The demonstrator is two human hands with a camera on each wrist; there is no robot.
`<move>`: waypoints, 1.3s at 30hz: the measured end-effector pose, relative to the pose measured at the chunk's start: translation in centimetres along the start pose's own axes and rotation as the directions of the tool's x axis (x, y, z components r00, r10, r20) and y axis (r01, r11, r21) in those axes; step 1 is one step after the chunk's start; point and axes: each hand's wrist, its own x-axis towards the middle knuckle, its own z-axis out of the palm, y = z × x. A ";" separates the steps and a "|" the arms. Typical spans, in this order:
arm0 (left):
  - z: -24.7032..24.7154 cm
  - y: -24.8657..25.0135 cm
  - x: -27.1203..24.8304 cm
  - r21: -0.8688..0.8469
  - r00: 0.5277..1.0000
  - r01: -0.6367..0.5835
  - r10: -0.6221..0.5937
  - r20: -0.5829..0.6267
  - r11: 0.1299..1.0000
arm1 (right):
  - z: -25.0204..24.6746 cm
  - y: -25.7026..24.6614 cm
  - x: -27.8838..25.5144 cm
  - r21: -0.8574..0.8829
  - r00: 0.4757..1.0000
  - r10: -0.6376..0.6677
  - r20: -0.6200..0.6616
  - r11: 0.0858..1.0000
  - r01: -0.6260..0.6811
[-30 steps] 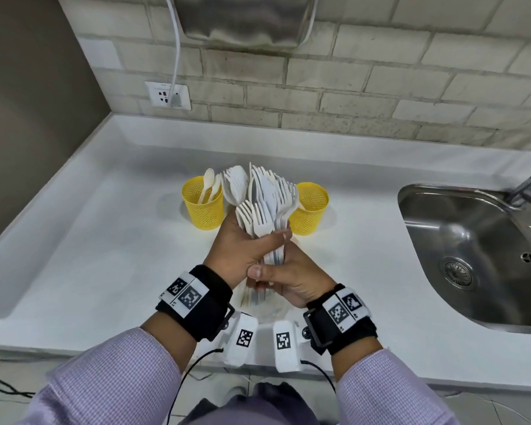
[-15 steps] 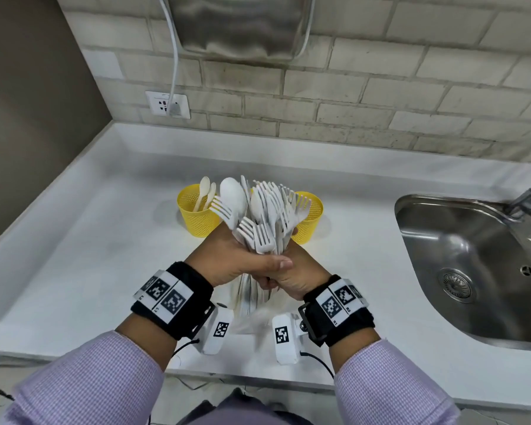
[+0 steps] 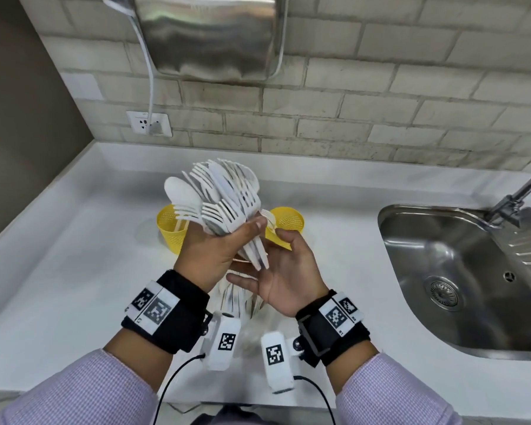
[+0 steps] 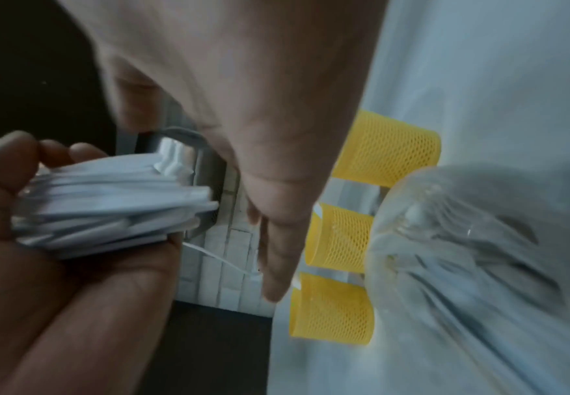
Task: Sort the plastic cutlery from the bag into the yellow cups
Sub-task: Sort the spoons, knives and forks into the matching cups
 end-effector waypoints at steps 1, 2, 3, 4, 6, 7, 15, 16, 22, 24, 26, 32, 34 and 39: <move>0.5 -0.1 0.0 0.015 1.000 0.009 -0.009 0.017 1.000 | 0.0 -0.3 0.0 0.052 1.000 0.010 -0.026 0.999 -0.009; 1.0 -0.5 -0.3 0.026 0.999 0.026 -0.027 0.038 0.999 | 0.1 -0.6 0.0 0.086 0.998 0.017 -0.058 0.996 -0.012; 1.5 -0.9 -0.5 0.033 0.997 0.044 -0.046 0.057 0.998 | 0.2 -0.9 0.0 0.100 0.996 0.024 -0.084 0.995 -0.015; 1.9 -1.4 -0.7 0.043 0.996 0.054 -0.057 0.073 0.998 | 0.3 -1.2 0.0 0.108 0.995 0.032 -0.092 0.994 -0.022; 2.5 -2.4 -0.8 0.053 0.995 0.052 -0.056 0.078 0.997 | 0.8 -1.9 -0.1 0.117 0.993 0.053 -0.107 0.992 -0.040; 2.6 -2.7 -0.8 0.054 0.996 0.053 -0.057 0.075 0.997 | 0.8 -2.0 -0.1 0.119 0.992 0.058 -0.116 0.992 -0.044; 3.2 -3.0 -0.2 0.106 0.995 -0.005 -0.006 0.098 0.994 | -0.5 -2.2 -0.1 -0.028 0.981 -0.020 -0.192 1.000 0.015; 3.1 -2.8 -0.2 0.102 0.993 -0.017 0.005 0.117 0.995 | -0.9 -2.3 0.0 -0.076 0.975 -0.034 -0.218 0.997 0.018; 2.3 -2.1 -0.1 0.072 0.991 -0.007 -0.003 0.137 0.997 | -3.7 -5.6 -1.6 -0.482 0.892 -0.246 -0.379 0.876 0.037; 1.9 -1.9 0.1 0.093 0.990 -0.022 0.009 0.141 0.995 | -4.3 -7.4 -2.7 -0.534 0.879 -0.313 -0.360 0.842 0.081; 1.7 -1.7 0.4 0.134 0.989 -0.048 0.028 0.147 0.990 | -4.8 -9.2 -3.7 -0.569 0.858 -0.398 -0.326 0.807 0.158; 2.2 -1.1 1.5 0.315 0.986 -0.136 0.097 0.136 0.939 | -5.2 -13.1 -5.4 -0.695 0.724 -0.662 -0.192 0.613 0.376; 2.4 -1.0 1.8 0.338 0.981 -0.170 0.128 0.144 0.926 | -4.9 -13.6 -5.8 -0.736 0.715 -0.688 -0.122 0.546 0.401; 3.1 -1.1 2.7 0.307 0.991 -0.122 0.097 0.093 0.944 | -3.8 -13.5 -5.8 -0.830 0.742 -0.659 0.124 0.341 0.441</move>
